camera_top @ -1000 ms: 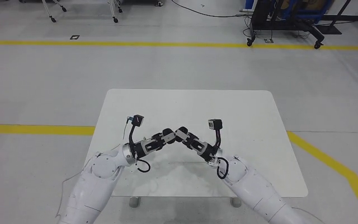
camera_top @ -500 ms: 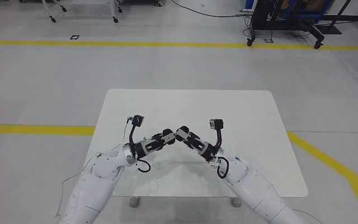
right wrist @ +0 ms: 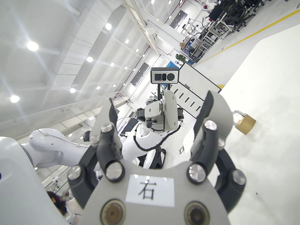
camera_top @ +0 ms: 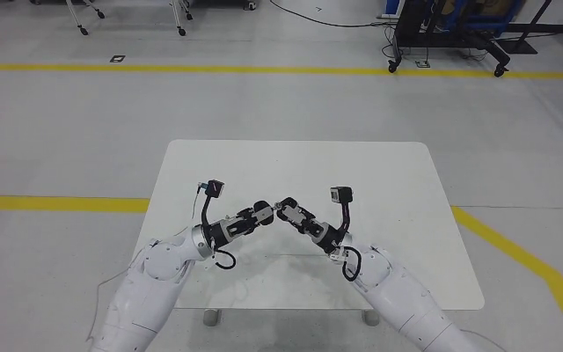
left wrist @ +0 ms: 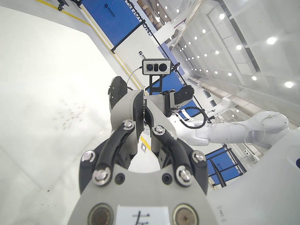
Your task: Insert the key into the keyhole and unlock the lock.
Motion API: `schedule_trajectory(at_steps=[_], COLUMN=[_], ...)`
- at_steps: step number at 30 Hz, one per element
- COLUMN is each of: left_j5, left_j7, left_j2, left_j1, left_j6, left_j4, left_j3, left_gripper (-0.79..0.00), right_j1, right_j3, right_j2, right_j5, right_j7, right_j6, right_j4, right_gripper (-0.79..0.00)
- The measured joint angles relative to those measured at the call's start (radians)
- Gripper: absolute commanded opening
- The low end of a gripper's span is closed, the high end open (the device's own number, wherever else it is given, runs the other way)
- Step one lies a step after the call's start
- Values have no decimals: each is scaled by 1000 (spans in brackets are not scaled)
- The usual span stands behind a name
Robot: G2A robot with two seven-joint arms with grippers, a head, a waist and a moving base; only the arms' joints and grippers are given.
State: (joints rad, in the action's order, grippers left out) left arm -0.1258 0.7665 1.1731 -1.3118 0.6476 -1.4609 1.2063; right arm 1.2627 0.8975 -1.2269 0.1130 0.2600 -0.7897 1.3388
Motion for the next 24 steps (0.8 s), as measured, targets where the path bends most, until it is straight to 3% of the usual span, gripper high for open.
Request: schedule_trajectory(at_steps=[5, 8, 15, 19, 22, 24], left_j5=[45, 89, 124, 170, 177, 179], left_j7=[-12, 9, 177, 254, 278, 276], left_j2=[-2, -9, -31, -39, -41, -42], left_j1=[-1, -3, 13, 20, 25, 30], left_j6=[-38, -69, -34, 10, 34, 42], left_j4=[-11, -27, -50, -71, -77, -74], left_j3=[2, 11, 29, 8, -16, -26], left_gripper=[-785, -785, -785, -785, -785, -785], right_j1=[-1, -4, 37, 84, 104, 106], right_j3=[4, 41, 177, 234, 248, 243], right_j2=[1, 11, 69, 94, 104, 108], right_j5=[-10, -116, -364, -381, -354, -330], right_j7=[-1, 9, 201, 288, 335, 365], right_j6=[6, 7, -48, -55, -63, -63], right_j4=[0, 1, 80, 140, 166, 168], right_gripper=[0, 0, 0, -6, -58, -154])
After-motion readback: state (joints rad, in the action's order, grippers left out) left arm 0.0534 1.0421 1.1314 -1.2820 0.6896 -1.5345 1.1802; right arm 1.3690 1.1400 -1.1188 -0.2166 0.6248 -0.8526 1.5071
